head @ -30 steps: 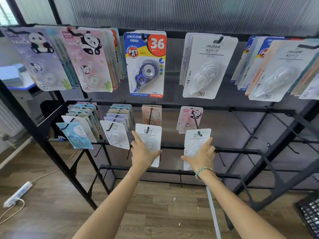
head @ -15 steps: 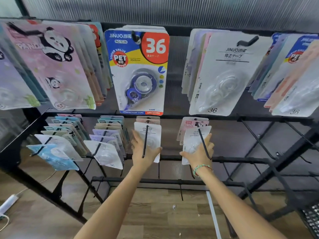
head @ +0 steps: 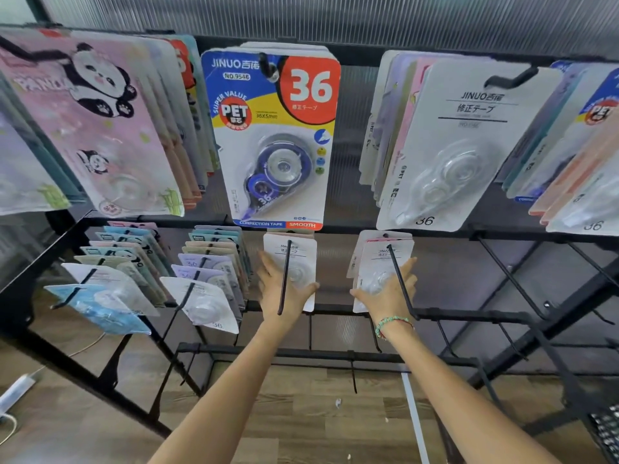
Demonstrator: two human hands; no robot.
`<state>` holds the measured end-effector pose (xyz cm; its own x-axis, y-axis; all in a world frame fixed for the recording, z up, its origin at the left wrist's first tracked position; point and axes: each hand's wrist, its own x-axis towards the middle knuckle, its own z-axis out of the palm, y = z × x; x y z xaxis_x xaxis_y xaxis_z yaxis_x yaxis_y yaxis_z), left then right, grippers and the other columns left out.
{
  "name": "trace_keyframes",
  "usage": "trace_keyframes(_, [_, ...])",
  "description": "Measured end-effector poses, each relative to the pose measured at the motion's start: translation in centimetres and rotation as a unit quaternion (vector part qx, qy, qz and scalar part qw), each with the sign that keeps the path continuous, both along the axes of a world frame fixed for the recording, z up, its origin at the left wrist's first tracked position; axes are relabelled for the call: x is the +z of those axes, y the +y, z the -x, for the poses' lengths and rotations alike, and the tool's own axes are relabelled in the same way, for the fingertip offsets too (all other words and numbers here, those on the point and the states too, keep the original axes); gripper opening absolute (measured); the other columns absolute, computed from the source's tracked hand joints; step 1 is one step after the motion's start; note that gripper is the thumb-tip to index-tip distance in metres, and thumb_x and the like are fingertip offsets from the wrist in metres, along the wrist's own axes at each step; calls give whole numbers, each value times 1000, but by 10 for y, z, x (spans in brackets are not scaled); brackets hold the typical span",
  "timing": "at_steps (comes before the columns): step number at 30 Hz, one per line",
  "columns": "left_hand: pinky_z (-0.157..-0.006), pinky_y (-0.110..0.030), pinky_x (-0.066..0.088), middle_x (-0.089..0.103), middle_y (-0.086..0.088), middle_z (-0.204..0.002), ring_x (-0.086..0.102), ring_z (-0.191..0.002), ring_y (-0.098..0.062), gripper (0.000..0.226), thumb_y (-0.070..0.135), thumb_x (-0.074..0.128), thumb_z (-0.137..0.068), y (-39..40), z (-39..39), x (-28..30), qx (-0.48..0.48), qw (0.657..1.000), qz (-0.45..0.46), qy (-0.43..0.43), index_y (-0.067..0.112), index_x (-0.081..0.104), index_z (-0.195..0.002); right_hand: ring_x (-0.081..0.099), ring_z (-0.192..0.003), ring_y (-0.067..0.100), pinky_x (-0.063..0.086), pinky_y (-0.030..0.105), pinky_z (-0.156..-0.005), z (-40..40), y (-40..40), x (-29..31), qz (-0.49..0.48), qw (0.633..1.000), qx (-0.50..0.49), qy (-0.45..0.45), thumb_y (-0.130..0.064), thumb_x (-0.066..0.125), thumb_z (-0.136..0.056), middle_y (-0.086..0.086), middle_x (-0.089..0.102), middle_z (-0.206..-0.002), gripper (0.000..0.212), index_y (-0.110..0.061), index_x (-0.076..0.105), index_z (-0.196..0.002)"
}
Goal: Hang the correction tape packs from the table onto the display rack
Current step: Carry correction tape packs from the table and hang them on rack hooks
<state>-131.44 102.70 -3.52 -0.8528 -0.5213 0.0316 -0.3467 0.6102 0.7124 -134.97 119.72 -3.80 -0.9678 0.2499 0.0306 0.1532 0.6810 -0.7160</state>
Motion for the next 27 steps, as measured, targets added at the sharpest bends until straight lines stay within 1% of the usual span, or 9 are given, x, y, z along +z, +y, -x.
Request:
trace_keyframes(4, [-113, -51, 29, 13, -20, -155, 22, -143, -38, 137, 55, 82, -64, -3, -6, -1, -14, 1000, 12, 1, 5, -12, -151, 31, -131, 36, 38, 52, -103, -4, 0, 2, 18, 1000, 4, -5, -33, 89, -60, 18, 26, -143, 138, -10, -14, -150])
trace_keyframes(7, [-114, -55, 24, 12, -20, -155, 19, -143, -39, 138, 49, 84, -65, -5, -16, 0, -21, 1000, -15, 3, 8, -16, -150, 22, -139, 36, 31, 53, -108, -13, 2, 4, 20, 999, 21, -14, -36, 86, -65, 17, 15, -152, 134, -10, -16, -149])
trace_keyframes(9, [-113, -57, 26, 13, -20, -155, 20, -143, -38, 136, 48, 84, -65, -6, -27, 1, -29, 999, -15, 11, 11, -16, -151, 19, -141, 36, 28, 50, -111, -23, 5, 6, 0, 999, 36, -20, -39, 82, -70, 18, 10, -155, 130, -7, -16, -149])
trace_keyframes(13, [-113, -54, 28, 13, -19, -157, 22, -143, -37, 122, 46, 78, -74, -4, -55, 6, -52, 998, 18, 13, 12, -9, -153, 20, -141, 35, 30, 42, -110, -51, 13, 12, -46, 996, 71, -22, -41, 73, -80, 17, 10, -155, 116, -6, -13, -149])
trace_keyframes(17, [-113, -47, 31, 19, -23, -153, 25, -141, -37, 106, 42, 74, -80, 2, -93, 10, -71, 996, 55, 19, 5, 5, -153, 28, -136, 35, 35, 41, -106, -84, 18, 18, -68, 994, 90, -12, -38, 72, -81, 19, 19, -151, 104, 0, 4, -150])
trace_keyframes(19, [-114, -44, 29, 17, -24, -154, 21, -143, -36, 103, 43, 70, -84, 3, -119, 12, -62, 996, 62, 11, 3, 4, -152, 31, -134, 35, 37, 41, -105, -102, 19, 21, -85, 991, 107, -7, -38, 72, -81, 20, 22, -150, 100, 1, 10, -149])
trace_keyframes(22, [-114, -44, 27, 15, -23, -156, 19, -144, -34, 99, 43, 67, -86, -3, -159, 15, -41, 997, 71, 5, 5, 3, -153, 31, -133, 35, 35, 40, -107, -128, 12, 26, -97, 984, 146, -4, -37, 69, -83, 20, 21, -150, 99, 2, 7, -149])
trace_keyframes(25, [-116, -41, 24, 16, -22, -156, 19, -145, -32, 96, 39, 67, -87, -18, -199, 21, -12, 997, 72, 3, 4, 7, -152, 32, -132, 35, 36, 41, -107, -154, -6, 33, -109, 976, 189, 5, -37, 68, -84, 19, 23, -150, 94, 1, 11, -149])
trace_keyframes(27, [-117, -40, 23, 16, -20, -156, 16, -146, -30, 94, 38, 67, -88, -31, -224, 24, 11, 998, 62, -2, 5, 8, -153, 29, -136, 33, 32, 41, -110, -172, -23, 37, -117, 968, 221, 6, -38, 66, -85, 18, 20, -152, 93, 0, 11, -150])
